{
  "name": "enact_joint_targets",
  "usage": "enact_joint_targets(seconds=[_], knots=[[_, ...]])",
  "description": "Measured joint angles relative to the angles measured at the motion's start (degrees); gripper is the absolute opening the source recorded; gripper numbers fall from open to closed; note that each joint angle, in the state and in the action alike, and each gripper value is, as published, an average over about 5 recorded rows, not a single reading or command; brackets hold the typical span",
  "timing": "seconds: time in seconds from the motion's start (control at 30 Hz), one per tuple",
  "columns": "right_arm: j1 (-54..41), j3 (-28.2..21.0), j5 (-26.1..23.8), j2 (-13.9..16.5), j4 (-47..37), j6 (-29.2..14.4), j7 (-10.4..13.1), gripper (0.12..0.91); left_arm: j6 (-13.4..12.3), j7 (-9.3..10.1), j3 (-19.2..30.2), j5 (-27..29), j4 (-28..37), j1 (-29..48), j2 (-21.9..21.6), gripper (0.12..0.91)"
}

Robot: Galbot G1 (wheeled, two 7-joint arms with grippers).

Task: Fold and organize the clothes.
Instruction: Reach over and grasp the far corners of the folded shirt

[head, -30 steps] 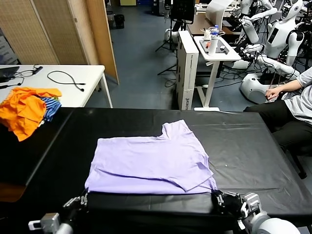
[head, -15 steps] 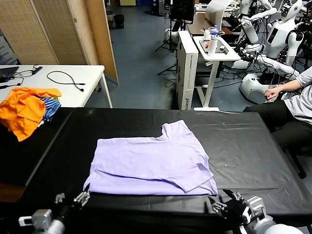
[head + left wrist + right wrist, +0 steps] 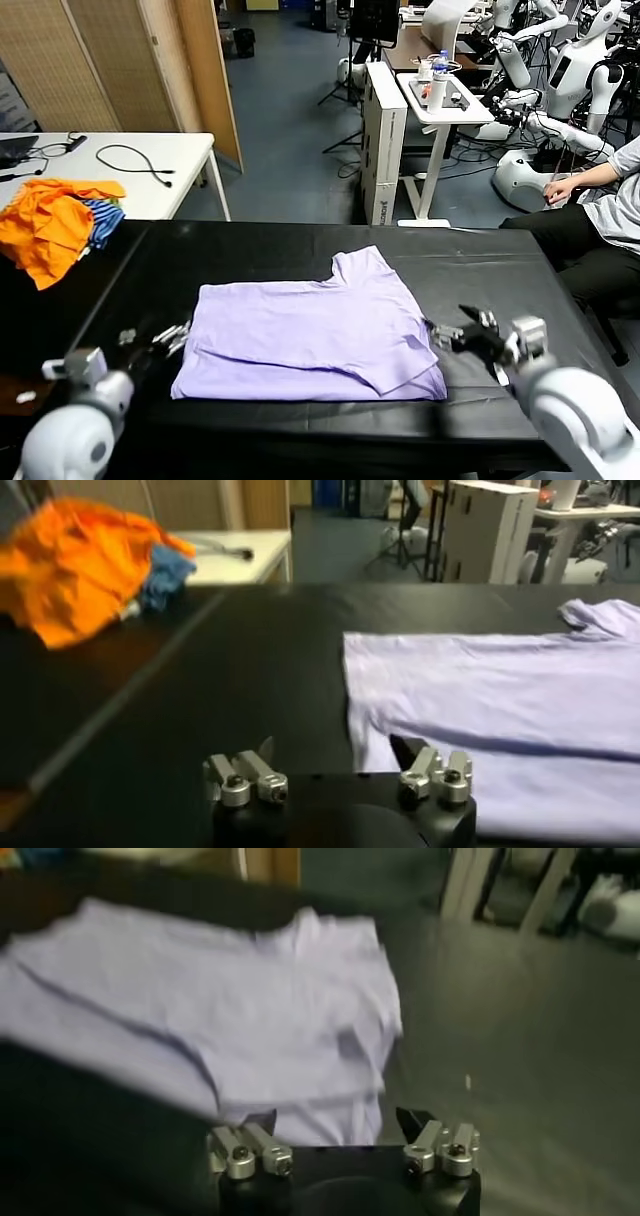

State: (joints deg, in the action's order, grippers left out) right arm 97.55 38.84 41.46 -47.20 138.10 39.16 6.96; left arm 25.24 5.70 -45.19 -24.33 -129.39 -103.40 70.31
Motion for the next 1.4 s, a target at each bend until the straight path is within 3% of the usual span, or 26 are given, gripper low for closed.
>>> enact_joint_targets(seconds=[0.13,0.27,0.43,0.67,1.0,1.2,1.4], knots=[[-8.97,-2.16,3.3,1.52,-3.61,0.48,1.61,0.907,2.09,2.01,0.07,-4.22,1.23,4.38,-3.47,0.906],[-20.25,-7.73,6.41,2.26,-10.12,1.89,4.01,0.907,4.62,4.04,1.54,-11.38,3.55,11.46,-6.84,0.907],[-34.66,-17.26,9.66,1.59,-19.07,3.02,6.69,0.907,7.4,4.09,5.2,-18.58,7.86,21.31,-9.89,0.907],[-51.08,-29.45,10.72,-1.0,-31.49,3.04,7.0,0.907,11.96,4.9,11.88,-25.51,16.14,34.13,-13.34,0.907],[-66.38,-41.29,8.96,-6.29,-45.78,3.04,6.39,0.907,13.17,3.54,19.14,-24.51,29.67,46.2,-15.79,0.907],[-69.71,-44.15,7.68,-9.29,-51.87,3.04,5.51,0.907,13.07,2.33,21.28,-23.02,35.83,49.64,-15.76,0.907],[-70.73,-45.54,6.68,-11.16,-55.5,3.04,5.05,0.907,13.11,1.88,22.15,-22.9,37.81,50.18,-15.69,0.907]])
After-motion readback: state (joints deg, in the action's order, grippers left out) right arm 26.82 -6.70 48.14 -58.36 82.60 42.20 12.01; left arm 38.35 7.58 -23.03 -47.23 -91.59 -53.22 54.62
